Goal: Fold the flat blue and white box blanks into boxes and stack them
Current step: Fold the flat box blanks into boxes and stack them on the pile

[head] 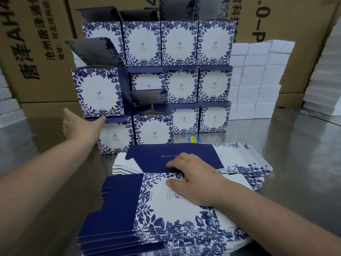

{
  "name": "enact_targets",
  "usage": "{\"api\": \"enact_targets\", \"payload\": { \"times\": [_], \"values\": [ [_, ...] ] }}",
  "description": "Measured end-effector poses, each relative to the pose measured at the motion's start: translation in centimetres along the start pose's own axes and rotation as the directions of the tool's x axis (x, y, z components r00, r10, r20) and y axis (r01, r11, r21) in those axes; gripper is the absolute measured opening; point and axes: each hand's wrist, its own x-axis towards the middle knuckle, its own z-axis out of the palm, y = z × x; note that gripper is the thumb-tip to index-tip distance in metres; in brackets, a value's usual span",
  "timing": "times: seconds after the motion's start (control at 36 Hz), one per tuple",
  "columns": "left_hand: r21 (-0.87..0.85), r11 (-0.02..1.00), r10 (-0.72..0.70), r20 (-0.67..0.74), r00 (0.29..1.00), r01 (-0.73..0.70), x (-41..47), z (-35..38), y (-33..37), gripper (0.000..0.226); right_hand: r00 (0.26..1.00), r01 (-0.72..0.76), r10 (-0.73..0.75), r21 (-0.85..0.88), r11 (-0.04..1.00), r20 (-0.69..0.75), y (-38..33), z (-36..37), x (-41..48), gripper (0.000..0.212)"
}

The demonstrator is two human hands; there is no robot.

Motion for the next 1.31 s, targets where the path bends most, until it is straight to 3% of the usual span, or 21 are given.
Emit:
{"api": "enact_targets", "payload": {
  "times": [0.06,0.19,0.42,0.58,0.67,0.75,0.81,0.86,0.94,1.0,1.08,1.14,1.19,1.25,1.31],
  "values": [
    [0.013,0.999,-0.036,0.046,0.998,0.036,0.8,0.2,-0.6,0.101,1.000,0.000,0.000,0.005,1.000,-0.003,0.0,0.0,0.0,0.048],
    [0.087,0.996,-0.002,0.087,0.996,-0.005,1.0,0.5,-1.0,0.071,1.000,-0.003,0.003,0.010,1.000,-0.002,0.0,0.0,0.1,0.049],
    [-0.022,0.999,0.034,0.086,0.996,-0.032,0.1,0.6,-0.7,0.053,1.000,-0.010,0.010,0.007,1.000,0.010,0.1,0.1,0.1,0.049],
    [-0.027,0.998,0.052,0.153,0.987,-0.048,0.0,0.0,-0.6,0.046,1.000,-0.006,0.006,0.004,1.000,-0.002,0.1,0.0,0.0,0.049],
    [0.054,0.997,0.040,0.196,0.980,-0.052,0.0,-0.7,-0.3,0.044,1.000,0.001,-0.001,0.000,1.000,-0.003,0.1,0.0,0.0,0.050],
    [0.138,0.990,0.019,0.082,0.996,-0.030,-0.6,-1.5,0.8,0.058,1.000,0.004,-0.004,0.001,1.000,-0.004,0.1,0.0,0.1,0.050],
    [0.096,0.989,0.112,0.019,0.994,-0.113,-2.0,-2.4,2.1,0.063,1.000,0.006,-0.005,0.007,1.000,-0.015,0.1,0.0,0.1,0.049],
    [0.034,0.961,0.272,0.043,0.961,-0.273,-4.4,-3.3,3.6,0.055,0.999,0.000,0.001,0.020,1.000,-0.047,0.1,-0.2,0.1,0.046],
    [-0.037,0.872,0.482,0.244,0.841,-0.489,-9.3,-4.4,5.8,0.022,0.993,-0.054,0.062,0.092,0.994,-0.095,-0.1,-0.7,0.4,0.039],
    [-0.054,0.827,0.518,0.461,0.720,-0.560,-12.9,-5.1,6.9,0.013,0.980,-0.120,0.145,0.173,0.978,-0.139,-0.1,-1.4,0.6,0.036],
    [-0.006,0.714,0.431,0.791,0.434,-0.700,-16.9,-5.6,7.6,0.011,0.945,-0.159,0.229,0.285,0.945,-0.234,0.5,-2.5,0.8,0.030],
    [-0.047,0.554,0.320,0.934,0.160,-0.831,-18.7,-5.7,7.2,0.040,0.927,-0.144,0.256,0.370,0.918,-0.273,1.0,-3.4,1.0,0.021],
    [-0.099,0.410,0.207,0.978,-0.014,-0.907,-19.9,-5.6,6.4,0.074,0.912,-0.121,0.278,0.449,0.885,-0.302,1.2,-4.1,1.0,0.022],
    [-0.109,0.376,0.167,0.985,-0.049,-0.920,-20.6,-5.5,5.6,0.095,0.904,-0.101,0.284,0.487,0.867,-0.319,1.3,-4.6,1.0,0.024],
    [-0.084,0.359,0.173,0.985,-0.022,-0.930,-20.9,-5.5,5.4,0.100,0.900,-0.084,0.281,0.500,0.862,-0.334,1.1,-5.1,1.0,0.024]
  ]
}}
